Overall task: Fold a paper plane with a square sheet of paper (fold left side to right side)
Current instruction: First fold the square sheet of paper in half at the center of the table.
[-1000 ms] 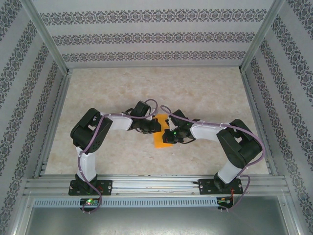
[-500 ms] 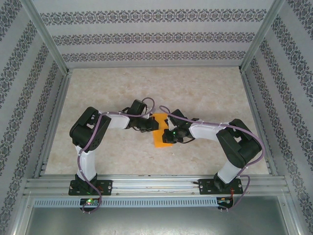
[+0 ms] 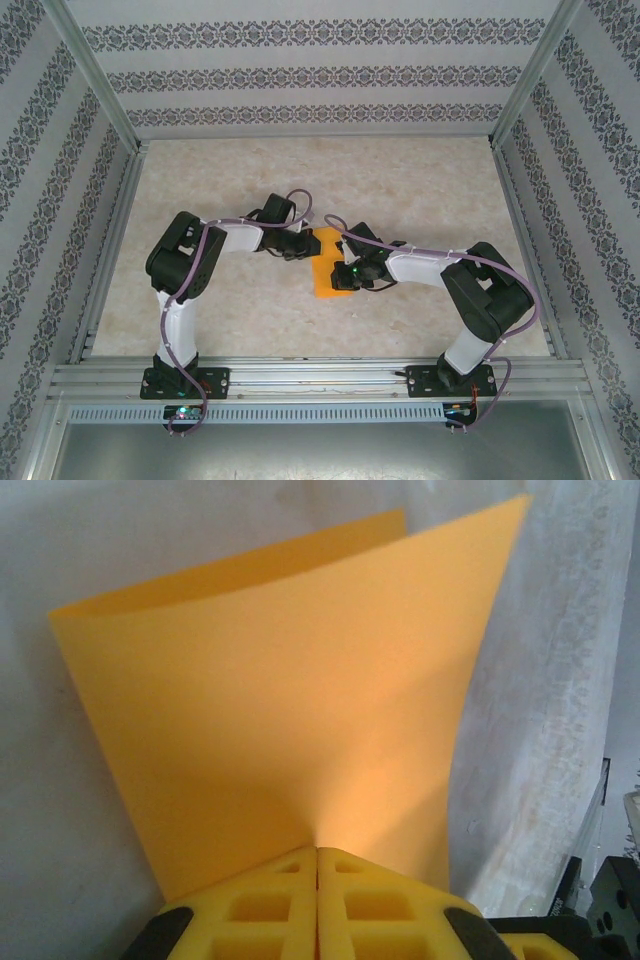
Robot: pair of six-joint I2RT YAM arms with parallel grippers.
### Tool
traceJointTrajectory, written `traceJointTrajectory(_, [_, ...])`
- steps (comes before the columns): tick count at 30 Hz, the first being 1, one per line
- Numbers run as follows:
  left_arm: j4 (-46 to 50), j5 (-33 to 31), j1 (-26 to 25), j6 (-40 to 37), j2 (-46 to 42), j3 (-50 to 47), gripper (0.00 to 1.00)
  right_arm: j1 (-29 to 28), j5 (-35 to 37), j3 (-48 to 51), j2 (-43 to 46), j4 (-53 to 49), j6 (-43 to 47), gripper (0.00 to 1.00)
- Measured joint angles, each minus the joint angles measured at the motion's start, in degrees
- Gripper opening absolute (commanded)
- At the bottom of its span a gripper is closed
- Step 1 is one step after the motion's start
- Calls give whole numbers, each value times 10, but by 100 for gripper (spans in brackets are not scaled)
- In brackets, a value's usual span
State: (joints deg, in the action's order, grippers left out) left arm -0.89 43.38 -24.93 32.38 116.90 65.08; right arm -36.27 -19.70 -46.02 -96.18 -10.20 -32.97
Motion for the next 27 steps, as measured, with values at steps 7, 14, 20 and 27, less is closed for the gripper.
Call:
traceJointTrajectory(7, [42,19,7,-1,17,31,9,0,0,0,0,0,0,0])
traceJointTrajectory(14, [70,17,8,-5,29,58,9,-3,2,0,0,0,0,0])
traceJointTrajectory(20, [83,15,10,-5,40,79,9,-4,2,-1,0,0,0,0])
traceJointTrajectory(27, [83,20,15,1,54,98,9,-4,2,-1,0,0,0,0])
